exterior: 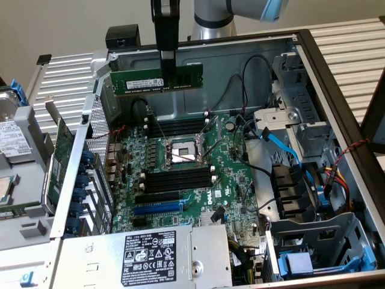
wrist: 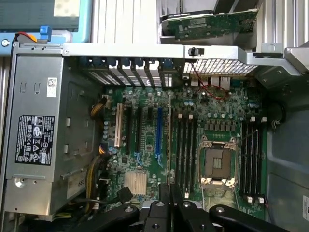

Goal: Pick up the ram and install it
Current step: 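Pick up the ram and move it above insertion slot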

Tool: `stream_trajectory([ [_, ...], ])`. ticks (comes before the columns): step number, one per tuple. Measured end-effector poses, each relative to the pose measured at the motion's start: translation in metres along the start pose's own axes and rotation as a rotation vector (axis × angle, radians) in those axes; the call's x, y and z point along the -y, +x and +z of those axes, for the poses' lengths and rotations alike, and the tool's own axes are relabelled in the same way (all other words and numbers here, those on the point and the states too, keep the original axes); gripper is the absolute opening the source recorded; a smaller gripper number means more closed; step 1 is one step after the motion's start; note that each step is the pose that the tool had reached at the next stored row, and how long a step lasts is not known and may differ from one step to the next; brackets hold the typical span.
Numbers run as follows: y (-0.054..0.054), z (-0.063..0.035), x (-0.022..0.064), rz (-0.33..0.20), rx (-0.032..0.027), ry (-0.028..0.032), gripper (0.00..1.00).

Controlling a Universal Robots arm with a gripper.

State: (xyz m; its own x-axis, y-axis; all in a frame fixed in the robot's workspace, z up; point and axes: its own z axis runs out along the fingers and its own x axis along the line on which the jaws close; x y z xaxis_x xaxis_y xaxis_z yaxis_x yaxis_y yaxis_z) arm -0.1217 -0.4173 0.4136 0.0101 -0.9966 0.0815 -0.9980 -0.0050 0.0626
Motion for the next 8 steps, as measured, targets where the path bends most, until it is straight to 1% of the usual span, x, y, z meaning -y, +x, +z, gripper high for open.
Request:
stream_trajectory([
  [1,-0.001,0.0,0.0,0.0,-0.0009,0.0004,0.13],
  [2,-0.002,0.0,0.0,0.001,-0.0032,0.002,0.13],
  [4,-0.005,0.0001,0.0001,0.001,-0.007,0.0068,0.13],
  [6,-0.009,0.0004,0.0001,0.002,-0.008,0.0144,0.13],
  [8,-0.012,0.0006,0.0002,0.003,-0.008,0.0265,0.13],
])
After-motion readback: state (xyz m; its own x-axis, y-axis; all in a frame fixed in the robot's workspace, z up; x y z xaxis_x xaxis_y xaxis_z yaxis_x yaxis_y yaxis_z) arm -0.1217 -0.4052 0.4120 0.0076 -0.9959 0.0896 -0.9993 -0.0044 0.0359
